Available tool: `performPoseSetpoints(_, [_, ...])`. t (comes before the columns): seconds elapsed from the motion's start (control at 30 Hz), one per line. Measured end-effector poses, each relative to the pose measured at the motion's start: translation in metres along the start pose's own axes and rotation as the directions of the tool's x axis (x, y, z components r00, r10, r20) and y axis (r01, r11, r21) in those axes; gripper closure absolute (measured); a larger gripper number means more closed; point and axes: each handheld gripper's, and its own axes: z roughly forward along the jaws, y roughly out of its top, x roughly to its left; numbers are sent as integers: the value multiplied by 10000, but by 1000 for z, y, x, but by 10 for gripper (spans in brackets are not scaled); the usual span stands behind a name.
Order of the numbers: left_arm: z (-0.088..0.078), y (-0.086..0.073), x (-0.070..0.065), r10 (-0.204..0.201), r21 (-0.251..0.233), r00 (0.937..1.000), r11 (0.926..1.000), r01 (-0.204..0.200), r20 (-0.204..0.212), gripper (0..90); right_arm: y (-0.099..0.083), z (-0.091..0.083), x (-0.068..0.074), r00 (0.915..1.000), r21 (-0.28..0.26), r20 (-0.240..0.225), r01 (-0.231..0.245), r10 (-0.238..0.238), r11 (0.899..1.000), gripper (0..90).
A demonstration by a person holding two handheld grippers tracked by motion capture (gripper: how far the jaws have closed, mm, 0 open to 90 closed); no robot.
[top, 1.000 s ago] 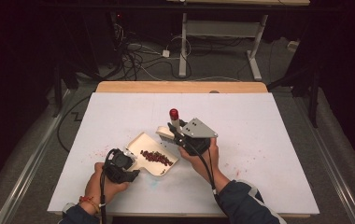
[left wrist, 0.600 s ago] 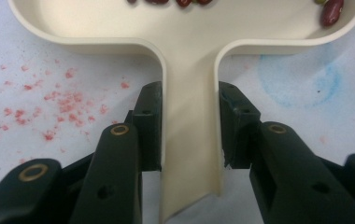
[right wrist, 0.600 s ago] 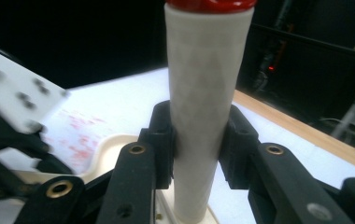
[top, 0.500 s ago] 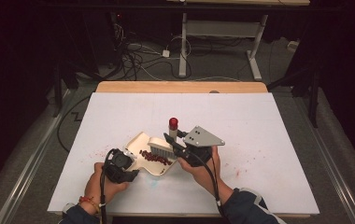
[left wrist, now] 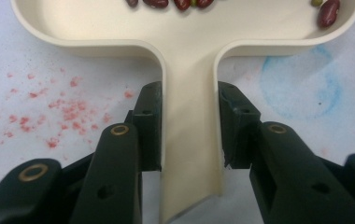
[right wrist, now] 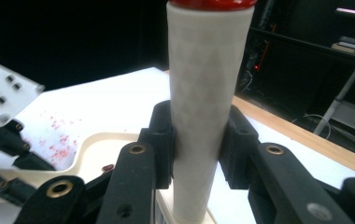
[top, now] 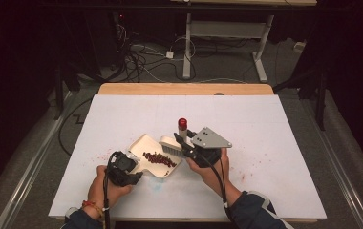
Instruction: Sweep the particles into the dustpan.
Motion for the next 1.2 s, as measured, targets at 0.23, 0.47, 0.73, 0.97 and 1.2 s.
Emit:
performPoseSetpoints(0.23, [3, 2, -2, -307, -208, 9994, 9993, 304, -128, 623, 2, 0, 24, 9985, 62, -452, 321, -318, 9995, 700])
performPoseSetpoints(0.47, [4, 1, -1, -500, -446, 9987, 9978, 495, -101, 624, 6, -4, 26, 9989, -23, -368, 290, -291, 9996, 700])
performPoseSetpoints(0.73, [4, 0, 5, -798, -524, 9966, 9955, 786, -225, 625, 13, -17, 3, 10000, -261, -67, -66, 65, 9996, 700])
performPoseSetpoints(0.97, [6, -3, 15, -1327, -725, 9907, 9888, 1302, -312, 624, 16, -25, -12, 9994, -338, 125, -307, 312, 9990, 700])
performPoseSetpoints(1.2, [4, -7, 24, -1655, -822, 9847, 9836, 1607, -545, 626, 16, -39, -31, 9990, -283, 366, -230, 241, 9993, 700])
